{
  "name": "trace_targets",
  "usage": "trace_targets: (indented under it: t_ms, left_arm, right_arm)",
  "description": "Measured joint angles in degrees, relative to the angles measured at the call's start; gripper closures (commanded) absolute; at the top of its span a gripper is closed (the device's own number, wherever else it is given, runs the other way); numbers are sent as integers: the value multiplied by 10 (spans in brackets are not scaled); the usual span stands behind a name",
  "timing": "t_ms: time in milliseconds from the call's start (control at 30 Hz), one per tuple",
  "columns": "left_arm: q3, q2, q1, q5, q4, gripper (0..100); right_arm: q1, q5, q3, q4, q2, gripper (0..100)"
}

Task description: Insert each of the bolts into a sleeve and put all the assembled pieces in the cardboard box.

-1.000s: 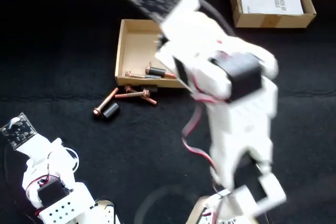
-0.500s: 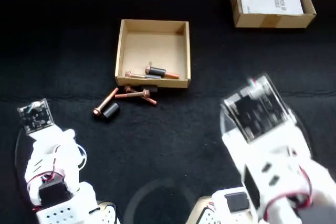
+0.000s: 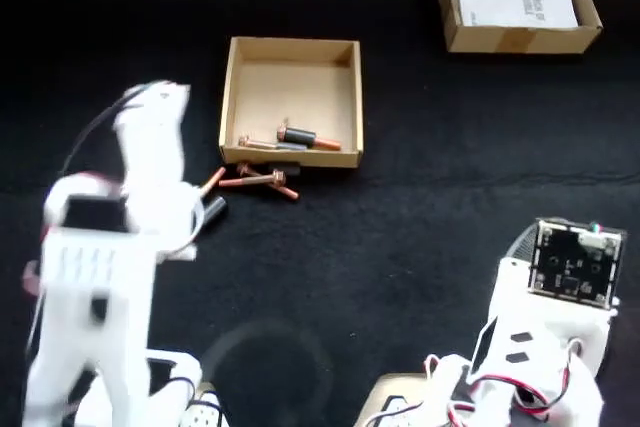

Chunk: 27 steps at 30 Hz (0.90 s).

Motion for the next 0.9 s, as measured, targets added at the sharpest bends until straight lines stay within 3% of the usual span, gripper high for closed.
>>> trace_targets:
  t_ms: [200, 467, 567, 667, 900]
  left_arm:
    - [-168, 244, 78, -149, 40, 990]
    - [-318, 467, 91, -411, 40, 989]
    - [-366, 535, 91, -482, 40, 921]
    - [-422, 599, 91, -509, 40, 855]
    - [-593, 753, 91, -542, 40, 878]
  right_arm:
    - [62, 0, 160, -70, -113, 991]
    - [140, 0, 317, -185, -136, 991]
    - [147, 0, 355, -226, -136, 991]
    - [149, -1, 381, -259, -136, 991]
    - [149, 0, 448, -339, -136, 991]
